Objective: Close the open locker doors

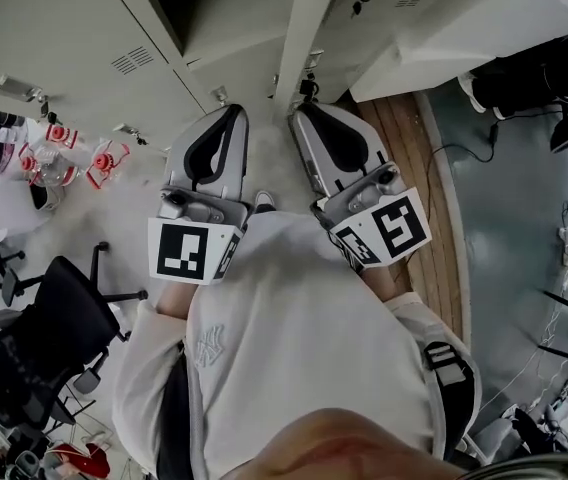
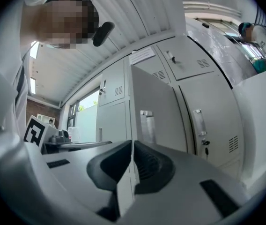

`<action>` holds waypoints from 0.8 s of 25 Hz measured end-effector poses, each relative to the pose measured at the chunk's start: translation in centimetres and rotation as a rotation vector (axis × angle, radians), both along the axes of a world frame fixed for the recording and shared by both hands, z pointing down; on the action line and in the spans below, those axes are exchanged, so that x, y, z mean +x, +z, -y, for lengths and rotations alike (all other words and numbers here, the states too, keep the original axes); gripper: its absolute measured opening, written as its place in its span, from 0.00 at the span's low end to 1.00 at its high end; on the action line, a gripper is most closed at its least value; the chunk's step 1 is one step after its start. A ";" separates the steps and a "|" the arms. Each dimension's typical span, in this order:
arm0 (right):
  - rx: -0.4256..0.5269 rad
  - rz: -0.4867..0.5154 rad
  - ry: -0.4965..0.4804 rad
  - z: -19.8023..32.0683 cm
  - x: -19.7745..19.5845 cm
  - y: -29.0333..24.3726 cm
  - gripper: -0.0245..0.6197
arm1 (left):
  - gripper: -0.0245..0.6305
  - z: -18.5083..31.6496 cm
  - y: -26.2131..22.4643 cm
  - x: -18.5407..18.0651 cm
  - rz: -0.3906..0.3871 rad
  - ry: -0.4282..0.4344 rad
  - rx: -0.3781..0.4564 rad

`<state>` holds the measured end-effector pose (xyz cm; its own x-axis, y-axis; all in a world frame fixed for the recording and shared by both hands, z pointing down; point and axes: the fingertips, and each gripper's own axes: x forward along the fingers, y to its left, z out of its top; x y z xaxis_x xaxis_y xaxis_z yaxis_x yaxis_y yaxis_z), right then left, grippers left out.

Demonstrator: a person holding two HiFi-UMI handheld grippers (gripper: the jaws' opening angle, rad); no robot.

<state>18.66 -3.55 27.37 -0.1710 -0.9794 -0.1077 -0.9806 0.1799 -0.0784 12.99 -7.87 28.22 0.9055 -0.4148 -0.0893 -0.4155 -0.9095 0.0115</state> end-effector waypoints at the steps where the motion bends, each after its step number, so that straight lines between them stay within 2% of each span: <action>1: 0.006 -0.003 0.012 -0.1 0.8 -0.1 0.07 | 0.04 -0.2 0.0 0.3 0.002 0.002 0.003; 4: 0.010 -0.027 0.023 0.4 2.8 -0.3 0.07 | 0.04 -0.4 -0.2 0.7 0.007 -0.006 0.011; 7: 0.000 -0.015 -0.023 1.5 3.6 -0.1 0.08 | 0.04 -0.4 -0.3 0.7 0.015 -0.023 0.013; 15: 0.023 0.080 -0.139 3.2 2.6 -0.5 0.11 | 0.04 1.0 -0.2 -1.0 0.026 -0.087 0.016; 20: 0.018 0.073 -0.189 4.6 1.2 -0.5 0.11 | 0.04 1.9 -0.1 -2.4 0.025 -0.117 0.012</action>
<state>19.88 -8.20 26.83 -0.3428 -0.9284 -0.1433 -0.9210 0.3622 -0.1432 10.57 -9.74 28.10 0.8527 -0.5172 -0.0732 -0.5192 -0.8546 -0.0110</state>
